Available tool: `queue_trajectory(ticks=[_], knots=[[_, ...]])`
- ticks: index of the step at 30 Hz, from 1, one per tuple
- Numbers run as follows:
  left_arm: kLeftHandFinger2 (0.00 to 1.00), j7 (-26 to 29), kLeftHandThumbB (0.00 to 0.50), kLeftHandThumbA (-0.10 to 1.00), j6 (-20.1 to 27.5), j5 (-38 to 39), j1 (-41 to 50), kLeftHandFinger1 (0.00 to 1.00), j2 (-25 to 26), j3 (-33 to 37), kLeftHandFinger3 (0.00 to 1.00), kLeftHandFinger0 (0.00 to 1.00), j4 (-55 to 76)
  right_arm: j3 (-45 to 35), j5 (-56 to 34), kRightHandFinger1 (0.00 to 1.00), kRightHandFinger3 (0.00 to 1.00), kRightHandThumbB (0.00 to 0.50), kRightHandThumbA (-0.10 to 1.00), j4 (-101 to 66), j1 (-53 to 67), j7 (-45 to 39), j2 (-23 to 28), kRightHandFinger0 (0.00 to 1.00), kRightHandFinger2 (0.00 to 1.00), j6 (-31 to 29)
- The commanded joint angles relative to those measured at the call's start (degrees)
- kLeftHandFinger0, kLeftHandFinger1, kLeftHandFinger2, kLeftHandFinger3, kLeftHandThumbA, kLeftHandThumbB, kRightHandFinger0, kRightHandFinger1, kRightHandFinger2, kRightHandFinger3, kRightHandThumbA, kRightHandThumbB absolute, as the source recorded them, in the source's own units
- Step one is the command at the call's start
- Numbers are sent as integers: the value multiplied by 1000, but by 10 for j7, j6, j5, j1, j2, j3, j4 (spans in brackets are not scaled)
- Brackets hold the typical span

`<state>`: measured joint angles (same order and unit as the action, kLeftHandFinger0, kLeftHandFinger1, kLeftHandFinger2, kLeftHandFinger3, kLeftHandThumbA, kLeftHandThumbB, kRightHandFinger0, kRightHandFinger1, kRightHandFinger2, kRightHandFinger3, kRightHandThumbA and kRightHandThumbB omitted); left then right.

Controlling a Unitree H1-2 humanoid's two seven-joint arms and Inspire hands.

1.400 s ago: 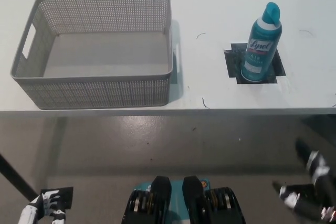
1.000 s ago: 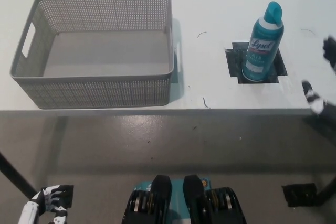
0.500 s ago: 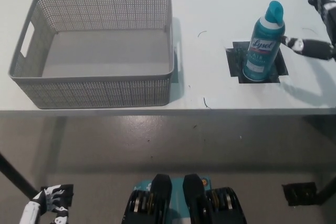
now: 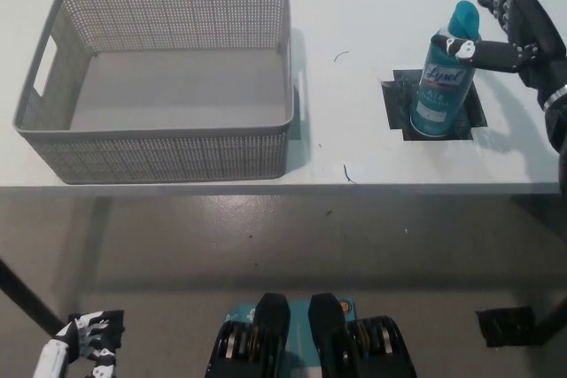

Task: Use the right hand to pick up an air purifying spray and put it inside a container

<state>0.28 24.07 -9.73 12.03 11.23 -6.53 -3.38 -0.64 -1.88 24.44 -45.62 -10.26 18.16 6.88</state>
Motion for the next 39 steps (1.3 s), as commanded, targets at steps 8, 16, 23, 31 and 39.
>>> queue_trajectory(ticks=[8, 16, 23, 31, 39], knots=[[587, 13, 209, 270, 15, -7, 5, 513, 4, -5, 700, 390, 20, -42, -44, 1000, 1000, 500, 862, 16, -36, -13, -10, 1000, 1000, 16], [605, 7, 223, 282, 13, 0, 8, 543, 5, -2, 707, 420, 20, -78, -86, 1000, 1000, 500, 736, 48, -31, -31, -12, 1000, 1000, -2], [579, 8, 241, 321, 19, -1, -5, 512, 4, 0, 704, 402, 13, -77, -106, 1000, 1000, 500, 774, 42, -7, -65, -19, 1000, 1000, -1], [585, -5, 235, 282, 11, 7, -5, 521, 8, 8, 714, 406, 22, -82, -111, 1000, 1000, 500, 729, 65, 10, -60, -45, 1000, 1000, -41], [561, -1, 232, 238, 9, 9, -16, 479, 8, 6, 837, 359, 19, -71, -99, 1000, 1000, 500, 617, 84, 15, -64, -52, 1000, 1000, -44]])
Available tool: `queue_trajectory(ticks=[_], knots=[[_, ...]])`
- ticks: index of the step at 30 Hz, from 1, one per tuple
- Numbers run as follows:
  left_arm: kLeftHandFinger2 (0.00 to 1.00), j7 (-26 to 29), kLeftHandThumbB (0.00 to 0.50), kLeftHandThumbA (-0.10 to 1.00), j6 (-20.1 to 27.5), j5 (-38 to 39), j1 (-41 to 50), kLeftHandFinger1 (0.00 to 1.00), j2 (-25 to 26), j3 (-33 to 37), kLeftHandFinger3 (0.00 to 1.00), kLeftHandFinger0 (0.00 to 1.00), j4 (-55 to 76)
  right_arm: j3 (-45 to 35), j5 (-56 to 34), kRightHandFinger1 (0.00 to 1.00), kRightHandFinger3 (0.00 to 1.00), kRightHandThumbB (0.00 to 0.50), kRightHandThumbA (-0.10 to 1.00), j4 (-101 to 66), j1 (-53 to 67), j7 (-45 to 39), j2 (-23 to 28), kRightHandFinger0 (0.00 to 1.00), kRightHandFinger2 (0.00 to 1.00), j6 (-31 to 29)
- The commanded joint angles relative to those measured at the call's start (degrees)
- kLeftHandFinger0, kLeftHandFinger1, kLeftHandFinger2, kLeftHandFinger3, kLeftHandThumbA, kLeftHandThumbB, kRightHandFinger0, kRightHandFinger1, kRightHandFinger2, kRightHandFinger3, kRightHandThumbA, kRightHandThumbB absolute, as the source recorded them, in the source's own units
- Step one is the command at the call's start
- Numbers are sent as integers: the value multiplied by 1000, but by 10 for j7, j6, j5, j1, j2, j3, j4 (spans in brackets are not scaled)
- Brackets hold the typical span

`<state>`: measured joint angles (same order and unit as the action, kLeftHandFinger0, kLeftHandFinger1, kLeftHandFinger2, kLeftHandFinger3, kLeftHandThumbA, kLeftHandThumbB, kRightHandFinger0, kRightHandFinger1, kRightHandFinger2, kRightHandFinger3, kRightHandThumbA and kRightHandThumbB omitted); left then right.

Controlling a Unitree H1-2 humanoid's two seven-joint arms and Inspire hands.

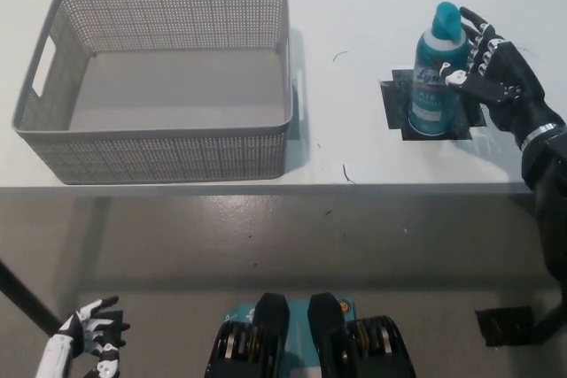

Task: Use the right hand to pick up an air purifying spray and put it inside a container

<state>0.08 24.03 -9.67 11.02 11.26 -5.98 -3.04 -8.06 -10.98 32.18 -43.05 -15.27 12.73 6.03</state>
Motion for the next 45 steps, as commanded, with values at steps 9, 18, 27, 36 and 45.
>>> queue_trajectory(ticks=[9, 18, 27, 36, 45], knots=[[577, -3, 226, 203, 5, 19, 0, 495, 14, -6, 852, 378, 24, -7, -28, 1000, 1000, 500, 595, 59, -27, -15, -18, 1000, 1000, -58], [580, -1, 229, 154, 9, 13, 6, 493, 11, -3, 821, 361, 20, -41, -53, 1000, 1000, 500, 521, 208, -73, -9, -44, 1000, 1000, -114], [574, -9, 264, -95, -28, 16, -2, 471, 10, 3, 856, 342, 38, -48, -46, 1000, 1000, 500, 541, 282, -93, 0, -49, 1000, 1000, -157], [553, -16, 329, -100, -41, 8, -11, 513, 12, 13, 921, 412, 38, -66, -59, 1000, 1000, 500, 517, 344, -112, 3, -37, 1000, 1000, -163], [567, -27, 384, -100, -58, 27, -8, 501, 13, 16, 989, 412, 48, -58, -47, 1000, 1000, 500, 509, 350, -124, 3, -42, 1000, 1000, -171]])
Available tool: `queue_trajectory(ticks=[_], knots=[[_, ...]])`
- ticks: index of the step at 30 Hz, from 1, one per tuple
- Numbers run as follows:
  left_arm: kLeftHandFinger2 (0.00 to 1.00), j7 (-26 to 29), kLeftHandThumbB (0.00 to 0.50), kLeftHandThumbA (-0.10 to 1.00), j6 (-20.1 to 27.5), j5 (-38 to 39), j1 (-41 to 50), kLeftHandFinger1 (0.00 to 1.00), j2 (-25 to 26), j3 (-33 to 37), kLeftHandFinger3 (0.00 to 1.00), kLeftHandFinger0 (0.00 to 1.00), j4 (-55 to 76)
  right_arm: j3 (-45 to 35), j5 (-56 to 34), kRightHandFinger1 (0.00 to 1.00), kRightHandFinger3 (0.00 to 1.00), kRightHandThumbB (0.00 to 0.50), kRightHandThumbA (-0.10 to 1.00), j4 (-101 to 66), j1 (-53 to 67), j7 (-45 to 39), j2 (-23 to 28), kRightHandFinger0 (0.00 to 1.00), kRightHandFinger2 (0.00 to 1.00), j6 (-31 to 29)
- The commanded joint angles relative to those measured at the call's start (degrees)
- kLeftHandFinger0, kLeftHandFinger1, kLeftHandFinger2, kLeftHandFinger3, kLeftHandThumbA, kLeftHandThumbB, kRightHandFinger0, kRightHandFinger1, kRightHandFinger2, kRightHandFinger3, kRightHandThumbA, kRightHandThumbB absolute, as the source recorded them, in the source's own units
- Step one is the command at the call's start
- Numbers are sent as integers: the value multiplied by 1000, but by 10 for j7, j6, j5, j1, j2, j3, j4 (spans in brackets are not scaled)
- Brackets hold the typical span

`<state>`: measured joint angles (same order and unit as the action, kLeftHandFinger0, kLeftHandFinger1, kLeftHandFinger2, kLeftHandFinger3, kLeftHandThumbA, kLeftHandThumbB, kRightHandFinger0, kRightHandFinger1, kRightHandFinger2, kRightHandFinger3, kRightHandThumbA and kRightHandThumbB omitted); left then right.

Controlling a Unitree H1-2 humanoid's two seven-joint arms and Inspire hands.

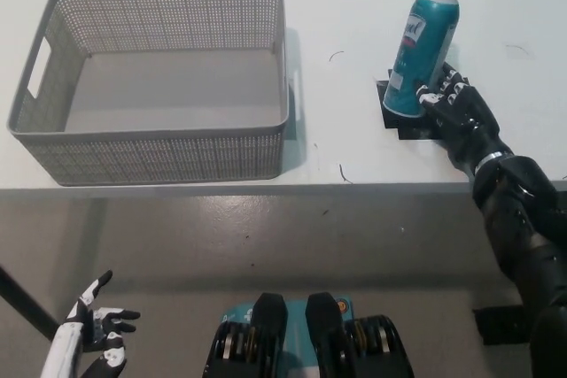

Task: Use the right hand to pick up an air purifying spray and put it inside a container

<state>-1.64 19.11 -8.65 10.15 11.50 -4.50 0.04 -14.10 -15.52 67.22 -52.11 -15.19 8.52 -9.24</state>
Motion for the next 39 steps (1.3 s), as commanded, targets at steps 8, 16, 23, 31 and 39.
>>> queue_trajectory(ticks=[8, 16, 23, 31, 39], knots=[[584, -7, 356, -100, -14, 13, 3, 535, 7, 1, 1000, 479, 16, 133, 124, 1000, 1000, 500, 774, -28, -22, 62, 25, 1000, 1000, -62], [577, -3, 326, -100, -5, 4, 5, 543, 8, 3, 1000, 490, 10, 142, 126, 1000, 1000, 500, 780, -42, -21, 82, 22, 1000, 1000, -52], [561, -1, 305, -100, 1, 3, 2, 521, 7, 5, 1000, 481, 9, 135, 126, 1000, 1000, 500, 742, -41, -23, 93, 19, 1000, 1000, -50], [563, 3, 325, -100, 3, -4, -4, 513, 5, 8, 1000, 482, 9, -65, -20, 546, 486, 317, -100, -19, -73, 289, -53, 539, 597, -89], [589, -4, 334, -100, -6, -6, -1, 538, 12, 9, 1000, 501, 13, 10, 117, 412, 308, 453, -100, -28, -51, 315, -38, 391, 456, -105]])
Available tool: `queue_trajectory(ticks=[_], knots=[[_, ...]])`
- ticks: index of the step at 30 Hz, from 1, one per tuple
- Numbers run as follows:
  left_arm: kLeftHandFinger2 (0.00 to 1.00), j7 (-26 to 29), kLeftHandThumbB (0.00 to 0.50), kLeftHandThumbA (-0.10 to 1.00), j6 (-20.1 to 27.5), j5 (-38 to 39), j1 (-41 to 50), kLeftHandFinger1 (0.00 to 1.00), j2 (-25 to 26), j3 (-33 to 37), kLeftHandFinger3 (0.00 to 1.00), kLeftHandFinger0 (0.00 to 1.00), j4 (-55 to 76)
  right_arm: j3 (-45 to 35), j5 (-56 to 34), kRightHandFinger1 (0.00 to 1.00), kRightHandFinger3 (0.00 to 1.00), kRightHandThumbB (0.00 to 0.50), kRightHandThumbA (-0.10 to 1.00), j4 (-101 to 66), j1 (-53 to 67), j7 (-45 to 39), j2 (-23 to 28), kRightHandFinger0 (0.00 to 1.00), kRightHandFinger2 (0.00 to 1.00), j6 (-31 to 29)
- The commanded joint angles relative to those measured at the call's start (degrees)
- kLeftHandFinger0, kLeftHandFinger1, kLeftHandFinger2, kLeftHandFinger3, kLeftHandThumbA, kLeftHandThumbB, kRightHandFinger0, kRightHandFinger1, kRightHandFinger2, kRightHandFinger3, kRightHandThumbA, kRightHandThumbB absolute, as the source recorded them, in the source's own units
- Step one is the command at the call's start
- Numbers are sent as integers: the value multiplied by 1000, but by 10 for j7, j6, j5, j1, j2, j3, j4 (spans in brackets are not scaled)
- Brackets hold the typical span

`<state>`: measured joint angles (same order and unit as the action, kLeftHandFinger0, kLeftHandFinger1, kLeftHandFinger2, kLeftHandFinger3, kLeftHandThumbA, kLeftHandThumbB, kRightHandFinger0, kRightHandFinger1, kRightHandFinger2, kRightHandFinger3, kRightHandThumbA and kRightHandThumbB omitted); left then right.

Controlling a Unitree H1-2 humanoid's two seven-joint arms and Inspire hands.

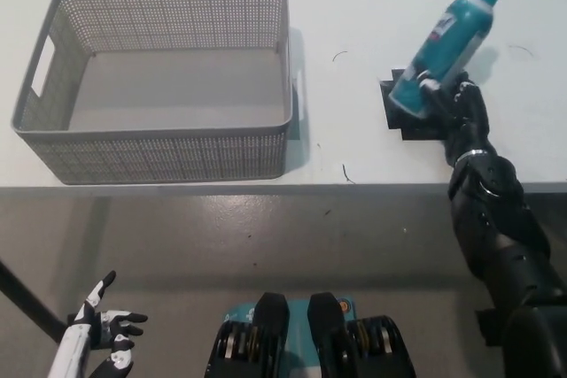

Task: Use the right hand to pick up an air purifying spray and put it inside a container

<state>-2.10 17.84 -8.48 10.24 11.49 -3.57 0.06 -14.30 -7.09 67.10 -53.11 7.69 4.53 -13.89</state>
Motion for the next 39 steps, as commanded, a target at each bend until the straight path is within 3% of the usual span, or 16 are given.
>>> queue_trajectory(ticks=[1, 5, 9, 11, 13, 15, 17, 19, 20, 25, 26, 29, 30, 34, 37, 39], knots=[[599, -2, 347, -100, 9, 0, -3, 547, 12, 1, 1000, 504, 11, 20, 43, 399, 306, 461, -100, -37, -37, 95, 0, 396, 445, -59], [584, 1, 367, -100, 16, -4, 1, 535, 11, 1, 1000, 491, 7, 33, 53, 376, 311, 484, -100, -66, -32, 111, -5, 407, 410, -43], [577, -1, 400, -100, 3, -2, 4, 534, 10, 1, 1000, 494, 13, 39, 45, 357, 311, 433, -100, -150, -36, 105, -17, 386, 405, -7], [575, -1, 403, -100, 7, -5, 6, 531, 12, 2, 1000, 491, 10, 41, 43, 376, 308, 455, -100, -191, -40, 108, -25, 429, 401, 21], [564, 1, 389, -100, 6, -8, 7, 529, 11, 2, 1000, 489, 10, 55, 49, 345, 303, 432, -100, -248, -55, 94, -34, 524, 407, 31], [570, -1, 399, -100, 1, -8, 7, 538, 11, 2, 1000, 495, 11, 57, 44, 364, 289, 465, -100, -273, -70, 94, -42, 487, 384, 59], [585, 2, 402, -100, 3, -11, 4, 550, 8, 4, 1000, 508, 8, 69, 43, 371, 306, 407, -100, -304, -98, 78, -49, 356, 412, 83], [586, 2, 407, -100, 0, -12, 8, 547, 7, 5, 1000, 507, 11, 78, 43, 349, 274, 445, -100, -327, -114, 79, -61, 335, 373, 108], [587, 2, 409, -100, 0, -14, 9, 547, 8, 5, 1000, 506, 12, 80, 41, 343, 267, 451, -100, -341, -121, 80, -68, 407, 348, 130], [569, 2, 429, -100, 5, -15, 3, 526, 7, 7, 1000, 484, 6, 97, 39, 341, 262, 436, -100, -361, -139, 67, -83, 370, 340, 152], [569, 0, 437, -100, 0, -12, 2, 521, 10, 6, 1000, 473, 8, 99, 37, 348, 249, 443, -100, -364, -144, 71, -92, 418, 320, 169], [560, -6, 428, -100, -11, 3, 0, 517, 9, 5, 1000, 474, 8, 110, 41, 330, 246, 422, -100, -361, -139, 72, -113, 422, 348, 160], [560, -6, 433, -100, -11, 3, 2, 516, 6, 7, 1000, 474, 7, 113, 39, 307, 225, 435, -100, -360, -128, 72, -124, 354, 339, 150], [572, -14, 469, -100, -18, 12, 9, 535, 5, 12, 1000, 479, 12, 139, 64, 280, 224, 464, -100, -344, -96, 79, -151, 343, 298, 118], [607, -17, 408, -100, -11, 8, 13, 513, 10, 15, 1000, 423, 14, 162, 87, 282, 235, 474, -100, -331, -73, 87, -164, 304, 331, 115], [626, -12, 292, -100, 0, -11, 12, 501, 16, 17, 1000, 381, 11, 162, 73, 301, 223, 473, -100, -320, -62, 81, -175, 324, 333, 113]])
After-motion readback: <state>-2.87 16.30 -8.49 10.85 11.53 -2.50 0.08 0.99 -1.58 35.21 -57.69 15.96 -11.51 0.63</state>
